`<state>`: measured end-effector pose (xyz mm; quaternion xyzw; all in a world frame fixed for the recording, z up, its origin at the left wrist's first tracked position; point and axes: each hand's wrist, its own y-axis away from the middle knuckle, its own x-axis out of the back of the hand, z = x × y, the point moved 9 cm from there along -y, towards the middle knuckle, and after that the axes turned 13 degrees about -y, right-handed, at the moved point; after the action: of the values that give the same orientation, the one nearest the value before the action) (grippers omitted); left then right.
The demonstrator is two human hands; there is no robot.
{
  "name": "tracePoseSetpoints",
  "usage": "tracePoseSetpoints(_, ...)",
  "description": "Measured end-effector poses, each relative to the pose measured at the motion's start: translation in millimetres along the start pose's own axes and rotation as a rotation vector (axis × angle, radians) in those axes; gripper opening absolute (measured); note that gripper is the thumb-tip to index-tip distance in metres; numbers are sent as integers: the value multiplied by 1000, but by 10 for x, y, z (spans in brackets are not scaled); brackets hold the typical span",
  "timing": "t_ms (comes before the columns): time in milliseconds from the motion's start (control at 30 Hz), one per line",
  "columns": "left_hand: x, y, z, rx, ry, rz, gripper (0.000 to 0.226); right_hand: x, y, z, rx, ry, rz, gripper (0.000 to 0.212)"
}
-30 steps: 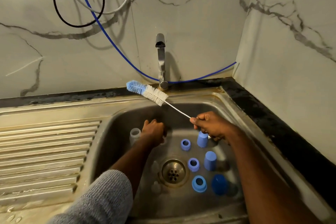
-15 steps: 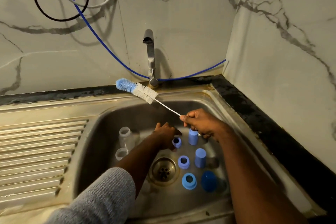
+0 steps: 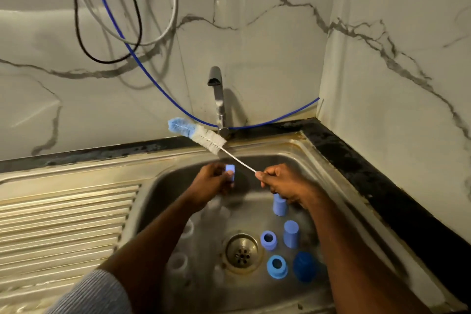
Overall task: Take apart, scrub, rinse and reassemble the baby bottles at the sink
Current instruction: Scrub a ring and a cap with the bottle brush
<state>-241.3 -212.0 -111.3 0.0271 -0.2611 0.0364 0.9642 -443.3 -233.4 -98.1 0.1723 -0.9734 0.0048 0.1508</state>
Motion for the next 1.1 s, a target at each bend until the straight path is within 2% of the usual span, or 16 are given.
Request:
tracePoseSetpoints(67, 438, 230, -40, 63, 248, 120, 12, -50, -25, 6, 3, -26, -11, 42)
tracePoseSetpoints(200, 1061, 586, -359, 148, 763, 290, 22, -123, -41, -63, 62, 34, -41, 38)
tracePoseSetpoints(400, 1234, 733, -615, 239, 1140, 363, 27, -189, -32, -43, 111, 47, -106, 38)
tracePoseSetpoints(500, 1339, 740, -643, 245, 1196, 419, 33, -135, -44, -46, 125, -17, -89, 38)
tracePoseSetpoints(633, 1467, 735, -740, 270, 1198, 450, 40, -205, -14, -61, 118, 15, -118, 38)
tracePoseSetpoints(800, 1541, 737, -811, 279, 1118, 498, 36, -247, 1, -21, 78, 71, -159, 39)
tracePoseSetpoints(967, 1461, 746, -707, 262, 1045, 463, 33, -325, 81, -54, 45, 28, -240, 39)
tracePoseSetpoints(1100, 1528, 750, -686, 215, 1102, 514, 32, -302, 85, -54, 37, 22, -227, 40)
